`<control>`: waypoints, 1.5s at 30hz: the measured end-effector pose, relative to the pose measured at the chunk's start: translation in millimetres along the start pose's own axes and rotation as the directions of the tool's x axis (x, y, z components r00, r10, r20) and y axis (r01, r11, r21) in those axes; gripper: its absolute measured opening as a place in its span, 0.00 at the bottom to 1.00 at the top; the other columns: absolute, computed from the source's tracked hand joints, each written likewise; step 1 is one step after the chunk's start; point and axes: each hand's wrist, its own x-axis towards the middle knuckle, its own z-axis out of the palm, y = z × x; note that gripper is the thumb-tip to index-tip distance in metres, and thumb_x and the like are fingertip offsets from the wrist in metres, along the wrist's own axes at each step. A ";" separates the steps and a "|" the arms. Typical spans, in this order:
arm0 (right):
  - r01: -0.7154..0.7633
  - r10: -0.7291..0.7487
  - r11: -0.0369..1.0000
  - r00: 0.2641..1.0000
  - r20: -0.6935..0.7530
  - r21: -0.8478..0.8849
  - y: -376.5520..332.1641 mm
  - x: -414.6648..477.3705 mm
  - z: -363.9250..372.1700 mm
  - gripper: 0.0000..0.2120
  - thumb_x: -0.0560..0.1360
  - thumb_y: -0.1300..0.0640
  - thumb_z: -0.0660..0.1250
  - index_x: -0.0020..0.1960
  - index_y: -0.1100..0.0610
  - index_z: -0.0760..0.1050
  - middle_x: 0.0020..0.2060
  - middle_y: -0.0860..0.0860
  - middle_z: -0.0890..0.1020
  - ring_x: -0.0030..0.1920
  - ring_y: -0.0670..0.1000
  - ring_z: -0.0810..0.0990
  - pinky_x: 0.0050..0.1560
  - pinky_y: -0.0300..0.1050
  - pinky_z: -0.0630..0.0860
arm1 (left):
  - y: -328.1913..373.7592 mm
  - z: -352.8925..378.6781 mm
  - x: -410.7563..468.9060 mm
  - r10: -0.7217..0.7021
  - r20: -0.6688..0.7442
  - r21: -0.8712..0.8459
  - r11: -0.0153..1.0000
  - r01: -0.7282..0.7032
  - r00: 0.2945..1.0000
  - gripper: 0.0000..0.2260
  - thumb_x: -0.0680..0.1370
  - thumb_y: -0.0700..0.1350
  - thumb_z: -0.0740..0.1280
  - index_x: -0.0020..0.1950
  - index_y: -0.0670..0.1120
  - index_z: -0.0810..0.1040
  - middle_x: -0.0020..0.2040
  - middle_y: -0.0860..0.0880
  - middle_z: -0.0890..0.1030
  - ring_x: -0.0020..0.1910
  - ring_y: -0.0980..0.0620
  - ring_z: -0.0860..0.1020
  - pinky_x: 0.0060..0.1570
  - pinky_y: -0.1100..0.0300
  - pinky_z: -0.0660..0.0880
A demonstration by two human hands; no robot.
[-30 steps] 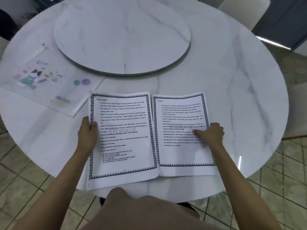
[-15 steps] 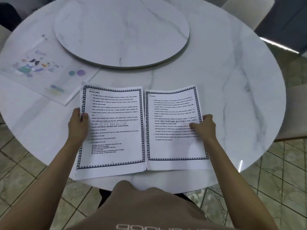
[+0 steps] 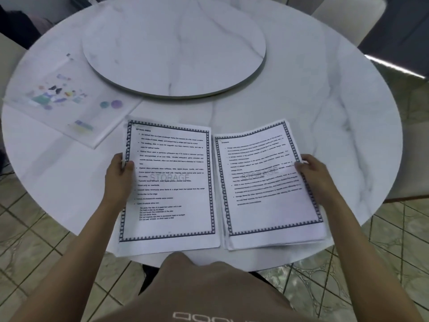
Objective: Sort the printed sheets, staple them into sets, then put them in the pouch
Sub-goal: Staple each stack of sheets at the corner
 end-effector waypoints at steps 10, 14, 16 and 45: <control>0.128 -0.092 0.951 0.986 -0.137 0.281 -66.9 -1.1 -73.3 0.03 0.75 0.59 0.64 0.45 0.51 0.73 0.29 0.43 0.83 0.29 0.41 0.81 0.30 0.35 0.78 | 28.7 44.2 -9.8 0.015 0.123 -0.143 0.990 0.003 0.992 0.05 0.81 0.39 0.55 0.52 0.44 0.70 0.39 0.54 0.73 0.35 0.59 0.70 0.34 0.70 0.68; 0.160 -0.130 0.919 0.986 -0.106 0.361 -92.6 -7.8 -74.0 0.06 0.77 0.61 0.62 0.45 0.51 0.74 0.33 0.44 0.84 0.33 0.43 0.82 0.33 0.39 0.80 | 29.9 63.3 -10.5 -0.040 0.179 -0.171 0.983 0.072 0.983 0.05 0.81 0.40 0.56 0.53 0.45 0.70 0.44 0.52 0.76 0.41 0.55 0.74 0.42 0.62 0.71; 0.163 -0.151 0.912 0.987 -0.062 0.375 -101.1 -10.7 -67.4 0.08 0.78 0.62 0.59 0.46 0.52 0.75 0.34 0.45 0.85 0.35 0.44 0.83 0.35 0.40 0.80 | 31.1 71.2 -12.3 -0.063 0.210 -0.172 0.980 0.100 0.976 0.05 0.81 0.41 0.56 0.53 0.45 0.70 0.47 0.49 0.77 0.46 0.50 0.75 0.50 0.56 0.72; 0.021 -0.024 0.982 1.000 -0.015 -0.188 -4.5 -29.8 105.7 0.12 0.79 0.62 0.56 0.61 0.63 0.71 0.51 0.53 0.78 0.47 0.49 0.74 0.36 0.26 0.67 | 51.3 81.9 -34.2 -0.100 0.385 -0.232 0.952 0.201 0.918 0.12 0.81 0.55 0.53 0.60 0.53 0.67 0.50 0.62 0.75 0.49 0.64 0.75 0.51 0.65 0.74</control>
